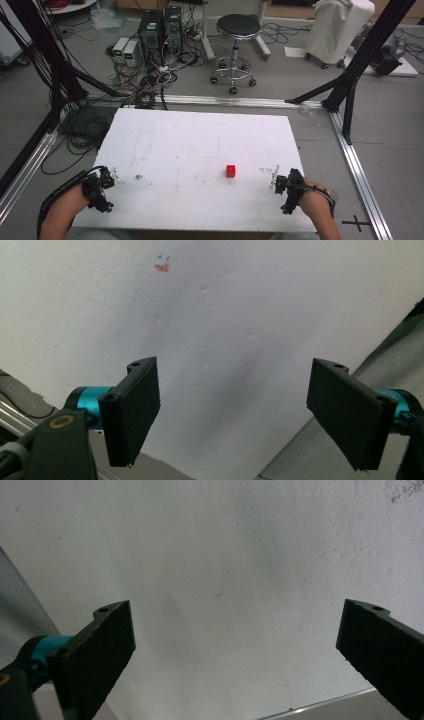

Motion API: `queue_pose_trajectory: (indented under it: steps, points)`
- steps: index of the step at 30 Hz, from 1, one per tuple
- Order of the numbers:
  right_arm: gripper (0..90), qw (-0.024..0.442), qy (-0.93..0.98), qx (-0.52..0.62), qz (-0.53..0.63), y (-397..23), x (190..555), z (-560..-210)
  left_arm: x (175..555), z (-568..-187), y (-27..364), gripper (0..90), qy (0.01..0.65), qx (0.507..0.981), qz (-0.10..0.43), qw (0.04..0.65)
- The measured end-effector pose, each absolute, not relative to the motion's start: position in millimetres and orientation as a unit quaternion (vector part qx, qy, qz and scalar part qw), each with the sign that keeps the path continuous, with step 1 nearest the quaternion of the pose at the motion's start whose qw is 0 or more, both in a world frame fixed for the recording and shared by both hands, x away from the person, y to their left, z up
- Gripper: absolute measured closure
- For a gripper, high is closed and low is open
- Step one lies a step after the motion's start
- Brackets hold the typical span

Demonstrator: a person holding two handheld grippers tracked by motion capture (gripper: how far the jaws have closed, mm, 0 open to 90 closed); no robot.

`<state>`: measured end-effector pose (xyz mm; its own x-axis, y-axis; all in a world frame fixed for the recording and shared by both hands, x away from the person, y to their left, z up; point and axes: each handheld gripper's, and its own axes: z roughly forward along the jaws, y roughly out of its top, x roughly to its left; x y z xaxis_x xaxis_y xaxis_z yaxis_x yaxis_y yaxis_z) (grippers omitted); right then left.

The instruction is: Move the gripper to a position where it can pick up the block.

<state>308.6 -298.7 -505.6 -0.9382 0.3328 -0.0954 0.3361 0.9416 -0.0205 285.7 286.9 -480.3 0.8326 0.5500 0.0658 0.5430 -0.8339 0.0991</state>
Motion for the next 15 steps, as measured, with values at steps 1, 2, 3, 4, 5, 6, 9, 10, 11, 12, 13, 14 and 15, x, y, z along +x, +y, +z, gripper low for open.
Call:
queue_pose_trajectory:
  steps: [1, 2, 3, 4, 5, 6, 9, 10, 11, 12, 13, 14, 15]
  points:
    - [1.5, 0.046, 0.985, 0.166, -0.020, -299.0, 309.0, -505.3, 285.5, -479.9, 286.9, 21.6, 0.286, 0.956, 0.045, 0.039]
    - [1.5, 0.046, 0.985, 0.166, -0.020, -299.0, 309.0, -505.3, 285.5, -479.9, 286.9, 21.6, 0.286, 0.956, 0.045, 0.039]
    - [1.5, 0.043, 0.984, 0.169, -0.019, -298.6, 307.9, -504.2, 285.4, -479.4, 286.9, 21.6, 0.286, 0.956, 0.045, 0.040]
    - [1.5, 0.043, 0.984, 0.169, -0.019, -298.6, 307.9, -504.2, 285.2, -479.3, 286.8, 21.6, 0.286, 0.956, 0.047, 0.040]
    - [1.5, 0.046, 0.984, 0.169, -0.017, -298.6, 307.5, -503.6, 285.1, -479.0, 286.6, 21.6, 0.286, 0.956, 0.045, 0.040]
    - [1.5, 0.047, 0.984, 0.171, -0.016, -298.5, 307.1, -503.1, 285.1, -478.9, 286.3, 21.6, 0.284, 0.957, 0.046, 0.041]
    - [1.5, 0.048, 0.984, 0.169, -0.018, -298.9, 307.4, -502.7, 285.2, -478.9, 286.1, 21.6, 0.283, 0.957, 0.045, 0.043]
    - [1.5, 0.048, 0.984, 0.168, -0.020, -299.2, 307.5, -502.5, 285.5, -479.0, 285.9, 21.6, 0.282, 0.957, 0.045, 0.042]
    - [1.5, 0.049, 0.984, 0.171, -0.017, -299.9, 308.2, -502.8, 285.7, -478.9, 285.6, 21.6, 0.282, 0.958, 0.045, 0.041]
    - [1.5, 0.052, 0.984, 0.171, -0.018, -300.2, 308.8, -502.7, 285.6, -479.5, 285.2, 21.6, 0.283, 0.957, 0.046, 0.043]
    - [1.5, 0.052, 0.984, 0.171, -0.018, -300.2, 308.8, -502.7, 285.6, -479.6, 285.1, 21.6, 0.284, 0.957, 0.045, 0.043]
    - [1.5, 0.055, 0.985, 0.164, -0.023, -301.2, 311.1, -502.1, 286.0, -479.5, 285.0, 21.6, 0.279, 0.958, 0.044, 0.041]
    - [1.5, 0.053, 0.984, 0.168, -0.020, -301.2, 311.6, -502.0, 285.8, -479.6, 284.9, 21.7, 0.279, 0.958, 0.044, 0.042]
